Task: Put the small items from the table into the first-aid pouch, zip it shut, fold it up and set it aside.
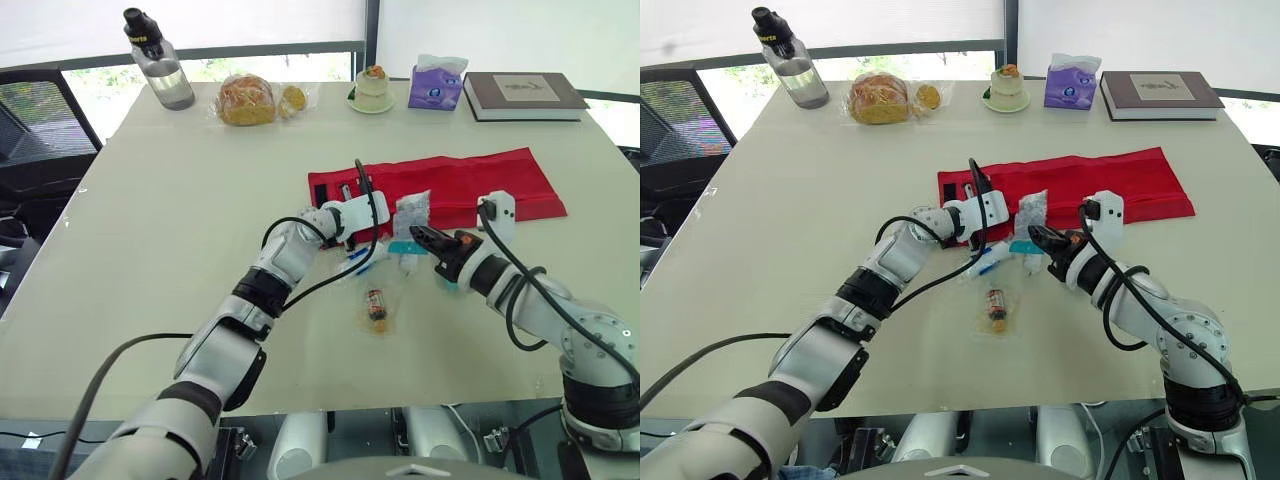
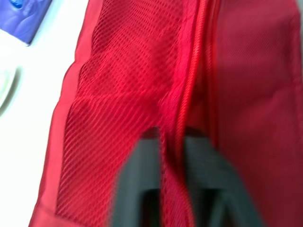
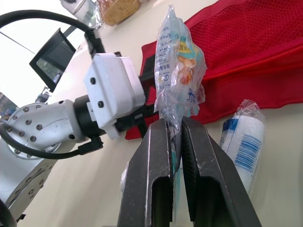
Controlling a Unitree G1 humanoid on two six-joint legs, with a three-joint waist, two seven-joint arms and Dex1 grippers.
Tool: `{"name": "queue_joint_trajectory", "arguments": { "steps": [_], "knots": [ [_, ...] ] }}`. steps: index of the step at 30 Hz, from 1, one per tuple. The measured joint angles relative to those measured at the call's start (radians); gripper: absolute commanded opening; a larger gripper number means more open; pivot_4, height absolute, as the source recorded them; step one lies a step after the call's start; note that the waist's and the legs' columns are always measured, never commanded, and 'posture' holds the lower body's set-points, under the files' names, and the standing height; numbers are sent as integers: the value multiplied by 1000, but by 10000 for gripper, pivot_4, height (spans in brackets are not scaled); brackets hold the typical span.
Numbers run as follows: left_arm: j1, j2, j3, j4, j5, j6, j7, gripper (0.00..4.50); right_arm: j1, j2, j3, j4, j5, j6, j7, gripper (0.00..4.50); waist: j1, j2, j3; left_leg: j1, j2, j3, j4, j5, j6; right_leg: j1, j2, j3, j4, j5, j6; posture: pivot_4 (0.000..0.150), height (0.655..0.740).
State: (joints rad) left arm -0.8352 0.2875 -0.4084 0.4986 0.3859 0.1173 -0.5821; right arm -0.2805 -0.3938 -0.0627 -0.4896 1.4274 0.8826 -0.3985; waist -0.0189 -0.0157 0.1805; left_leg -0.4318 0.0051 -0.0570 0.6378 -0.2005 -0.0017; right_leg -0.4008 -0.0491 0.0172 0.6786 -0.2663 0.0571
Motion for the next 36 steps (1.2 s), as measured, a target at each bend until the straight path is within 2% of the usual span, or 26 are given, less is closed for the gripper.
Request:
{"name": "queue_joint_trajectory", "arguments": {
  "steps": [13,16,17,18,27,36],
  "knots": [
    [134,40,11,-181,65,88,104,13125,2,-13,-2,1,6,-12,-1,0,0,0,0,1,0,0,0,0,0,0,0,1,1,0,0,1500,7400],
    [133,39,16,-175,63,97,109,5854,2,-13,-2,5,6,-12,1,0,-1,0,0,1,0,0,0,0,0,0,0,1,1,0,0,1500,7400],
    [131,37,22,-172,61,100,114,872,2,-14,-2,11,6,-12,1,0,0,0,0,1,0,0,0,0,0,0,0,0,1,0,0,1500,7400],
    [128,37,29,-172,60,101,114,249,2,-14,-2,13,6,-12,1,0,0,0,0,1,0,0,0,0,0,0,0,0,1,0,0,1500,7400],
    [124,12,57,-142,5,65,107,249,-13,18,5,50,1,-16,16,0,3,0,0,1,0,0,0,0,0,0,0,0,1,0,0,1500,7400],
    [88,-40,75,-133,-36,60,102,249,-84,164,10,217,3,-36,18,0,3,0,0,0,0,0,0,0,0,0,0,0,1,0,0,1500,7400]
  ]
}}
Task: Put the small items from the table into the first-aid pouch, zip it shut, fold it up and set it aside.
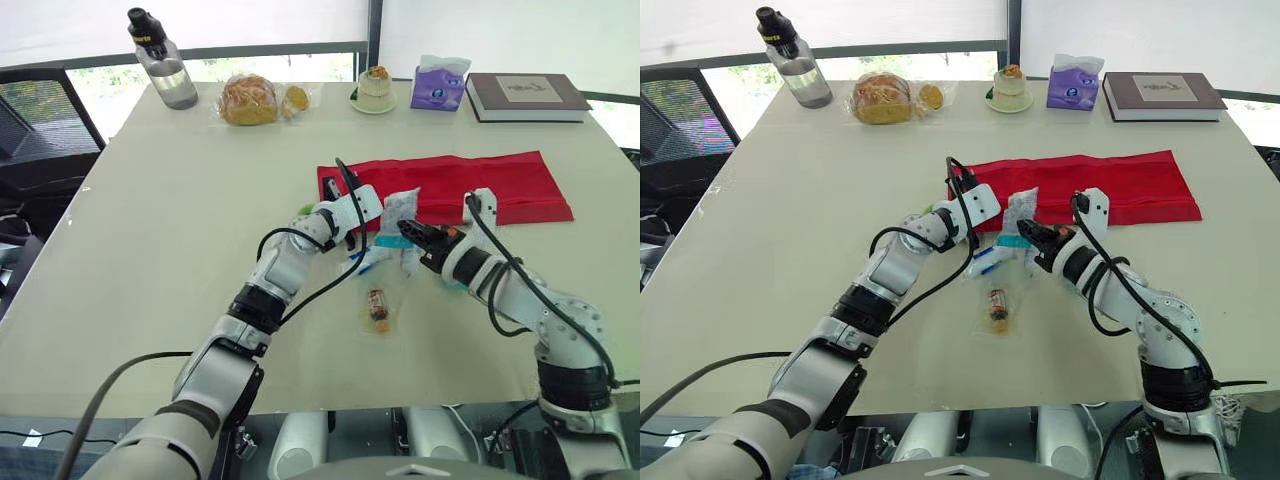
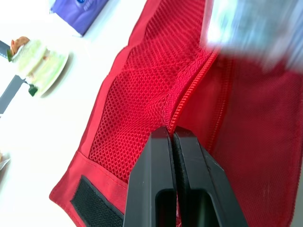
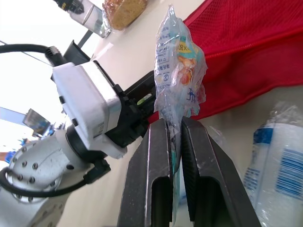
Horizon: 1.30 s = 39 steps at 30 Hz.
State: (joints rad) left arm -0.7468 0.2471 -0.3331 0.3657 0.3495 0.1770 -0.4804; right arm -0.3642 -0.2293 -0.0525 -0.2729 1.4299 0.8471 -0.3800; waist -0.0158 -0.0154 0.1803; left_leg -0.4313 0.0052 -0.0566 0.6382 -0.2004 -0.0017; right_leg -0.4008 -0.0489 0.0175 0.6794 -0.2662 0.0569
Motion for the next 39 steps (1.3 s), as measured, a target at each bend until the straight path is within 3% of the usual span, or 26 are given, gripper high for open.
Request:
{"name": "queue_joint_trajectory", "arguments": {
  "steps": [16,39],
  "knots": [
    [-5,-27,9,-34,-21,54,-16,249,-88,186,-119,317,31,-19,19,0,-2,0,0,0,0,0,0,0,0,0,0,0,0,0,0,1500,7400],
    [40,-28,9,-119,-40,100,-30,249,-202,274,-222,486,-57,-19,46,0,-6,0,0,0,0,0,0,0,0,0,0,0,1,0,0,1500,7400]
  ]
}}
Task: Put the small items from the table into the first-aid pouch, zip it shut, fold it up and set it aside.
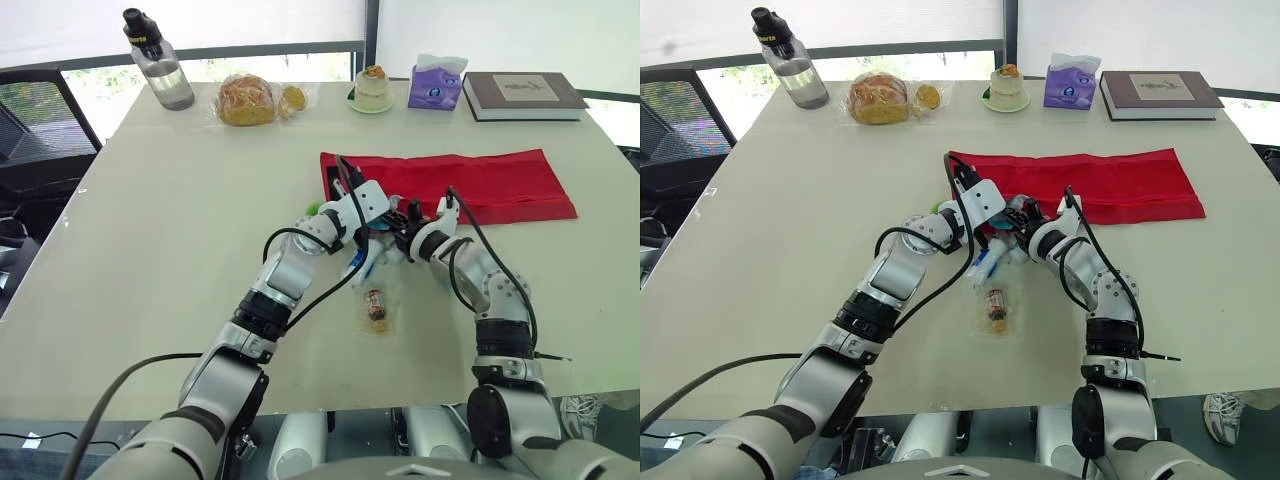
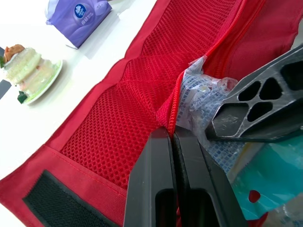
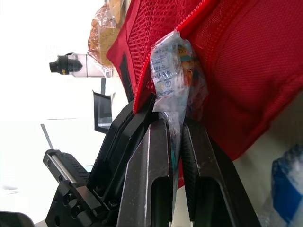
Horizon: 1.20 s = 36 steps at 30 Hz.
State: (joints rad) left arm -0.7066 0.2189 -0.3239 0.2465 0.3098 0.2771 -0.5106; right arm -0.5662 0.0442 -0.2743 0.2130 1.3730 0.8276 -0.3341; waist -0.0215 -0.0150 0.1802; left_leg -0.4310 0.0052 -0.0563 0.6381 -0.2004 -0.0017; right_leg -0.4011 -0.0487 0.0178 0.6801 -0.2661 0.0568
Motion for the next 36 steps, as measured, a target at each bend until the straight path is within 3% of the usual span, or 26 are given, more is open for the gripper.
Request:
{"name": "queue_joint_trajectory", "arguments": {
  "steps": [15,31,36],
  "knots": [
    [12,-8,5,7,-3,-21,-4,249,-79,3,-36,85,-63,65,7,0,-13,0,0,0,0,0,0,0,0,0,0,0,0,0,0,1500,7400],
    [62,-28,40,-42,-49,45,-16,249,-160,80,-161,198,-111,-27,10,0,-20,1,0,1,0,0,0,0,0,0,0,1,1,0,0,1500,7400],
    [61,-28,46,-42,-61,54,-16,0,-162,74,-135,195,-178,-23,25,19085,-20,1,0,2,0,0,0,0,0,0,0,1,2,0,0,1500,7400]
  ]
}}
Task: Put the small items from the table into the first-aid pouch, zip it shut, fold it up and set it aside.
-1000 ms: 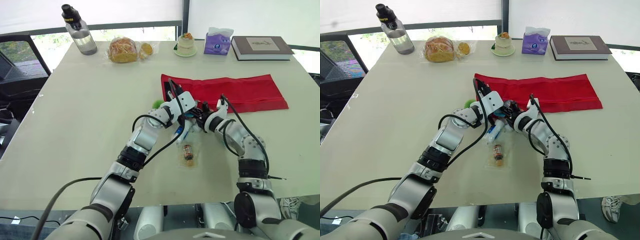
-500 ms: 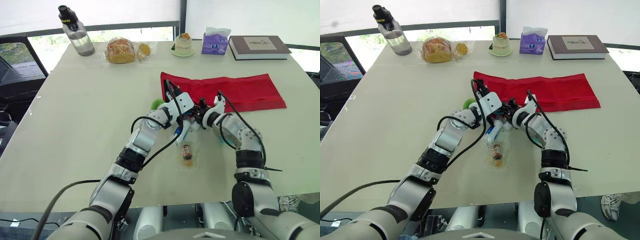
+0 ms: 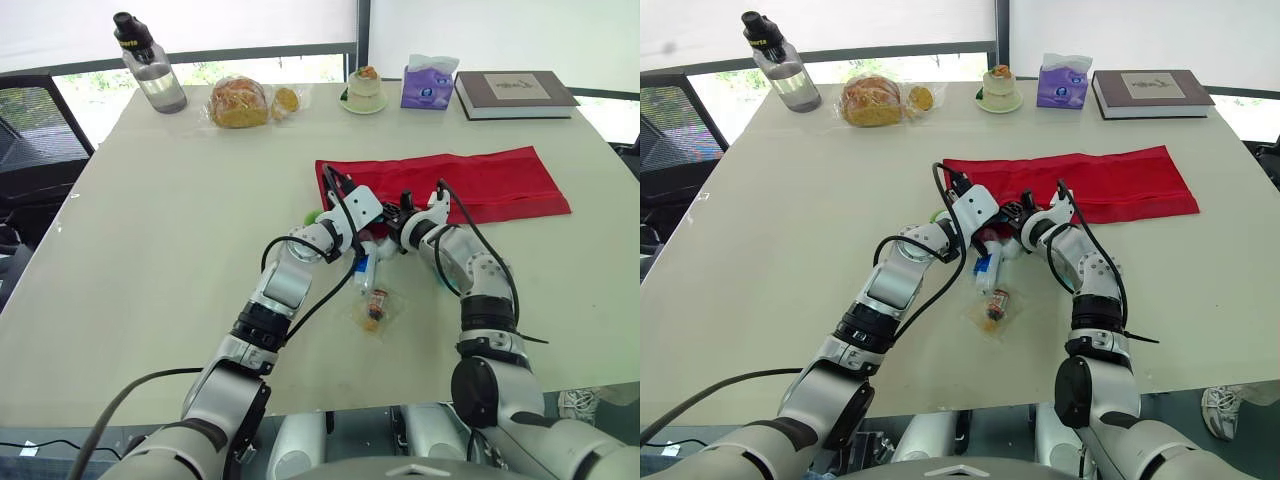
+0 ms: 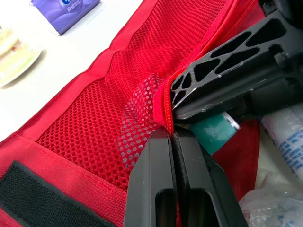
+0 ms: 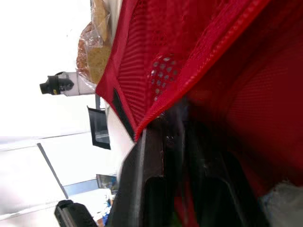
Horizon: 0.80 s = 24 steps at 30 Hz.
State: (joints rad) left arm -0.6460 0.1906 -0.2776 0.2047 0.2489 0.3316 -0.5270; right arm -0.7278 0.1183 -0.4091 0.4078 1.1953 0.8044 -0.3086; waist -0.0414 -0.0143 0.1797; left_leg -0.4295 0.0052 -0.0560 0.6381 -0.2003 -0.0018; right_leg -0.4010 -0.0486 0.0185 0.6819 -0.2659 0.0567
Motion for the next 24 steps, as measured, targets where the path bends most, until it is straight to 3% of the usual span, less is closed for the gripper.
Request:
{"name": "queue_joint_trajectory", "arguments": {
  "steps": [4,12,23,24],
  "knots": [
    [-19,1,25,7,-19,4,0,0,3,-23,30,-55,-37,33,25,34695,0,0,0,0,0,0,0,0,0,0,0,0,0,0,0,1500,7400],
    [-23,7,39,86,-84,-14,-60,0,51,-129,104,-183,-86,173,94,34695,5,0,0,-1,0,0,0,0,0,0,-1,0,-2,0,0,1500,7400],
    [-74,35,88,206,-215,-98,-201,0,87,-246,162,-295,-176,199,194,34695,3,1,0,-1,0,-1,0,0,0,0,0,-1,-2,0,0,1500,7400],
    [-88,37,105,229,-247,-94,-240,0,90,-283,191,-326,-206,198,234,32201,2,1,0,-2,0,-1,0,0,0,0,0,-1,-2,0,0,1500,7400]
  ]
}}
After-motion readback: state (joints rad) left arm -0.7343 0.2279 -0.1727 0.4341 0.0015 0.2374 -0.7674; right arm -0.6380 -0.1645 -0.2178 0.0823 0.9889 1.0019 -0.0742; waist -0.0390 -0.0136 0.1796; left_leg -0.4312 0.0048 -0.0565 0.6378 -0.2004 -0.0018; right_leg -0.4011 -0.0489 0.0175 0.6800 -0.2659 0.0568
